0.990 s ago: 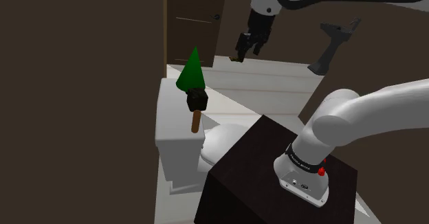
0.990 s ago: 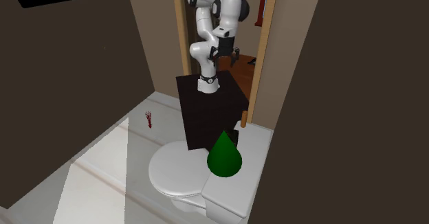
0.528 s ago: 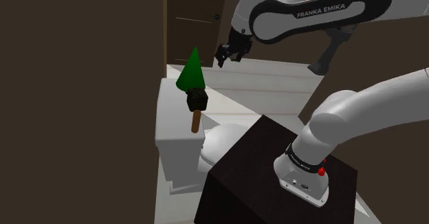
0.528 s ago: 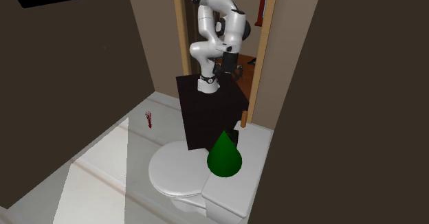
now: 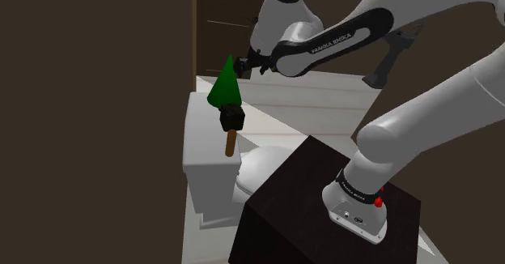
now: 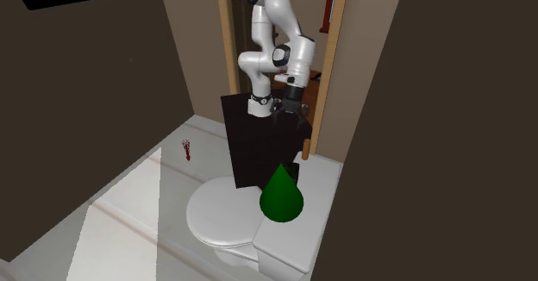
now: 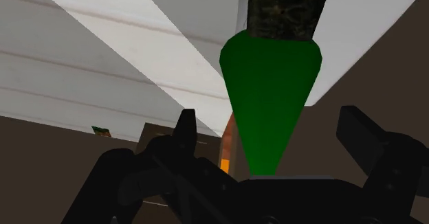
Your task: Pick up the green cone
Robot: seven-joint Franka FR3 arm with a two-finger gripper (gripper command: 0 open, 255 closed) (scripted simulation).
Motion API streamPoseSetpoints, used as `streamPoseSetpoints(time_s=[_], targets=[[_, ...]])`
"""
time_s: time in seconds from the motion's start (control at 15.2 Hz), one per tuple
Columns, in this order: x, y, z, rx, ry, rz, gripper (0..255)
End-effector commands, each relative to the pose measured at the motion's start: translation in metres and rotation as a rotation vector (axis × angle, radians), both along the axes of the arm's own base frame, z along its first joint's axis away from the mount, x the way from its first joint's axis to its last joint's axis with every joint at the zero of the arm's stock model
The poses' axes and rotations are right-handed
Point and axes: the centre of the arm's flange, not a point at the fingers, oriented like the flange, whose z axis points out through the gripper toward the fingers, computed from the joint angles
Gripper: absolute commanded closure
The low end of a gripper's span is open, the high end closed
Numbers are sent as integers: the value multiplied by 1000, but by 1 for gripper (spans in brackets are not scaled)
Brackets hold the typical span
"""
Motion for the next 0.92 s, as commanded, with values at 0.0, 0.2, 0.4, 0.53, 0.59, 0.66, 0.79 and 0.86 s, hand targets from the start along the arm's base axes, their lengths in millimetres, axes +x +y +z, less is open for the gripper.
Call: streamPoseSetpoints(time_s=[0.0,0.2,0.4,0.53,0.59,0.66,0.79,0.86], targets=[[22,-3,-14,-8,-59,-41,0],[51,-9,-31,-30,-140,-102,0],[81,-17,-44,-52,-220,-163,0],[102,-23,-52,-67,-274,-203,0],[112,-26,-56,-74,-301,-223,0],[123,-30,-59,-81,-328,-244,0],[143,-39,-64,-96,-381,-284,0],[154,-43,-66,-103,-408,-305,0]])
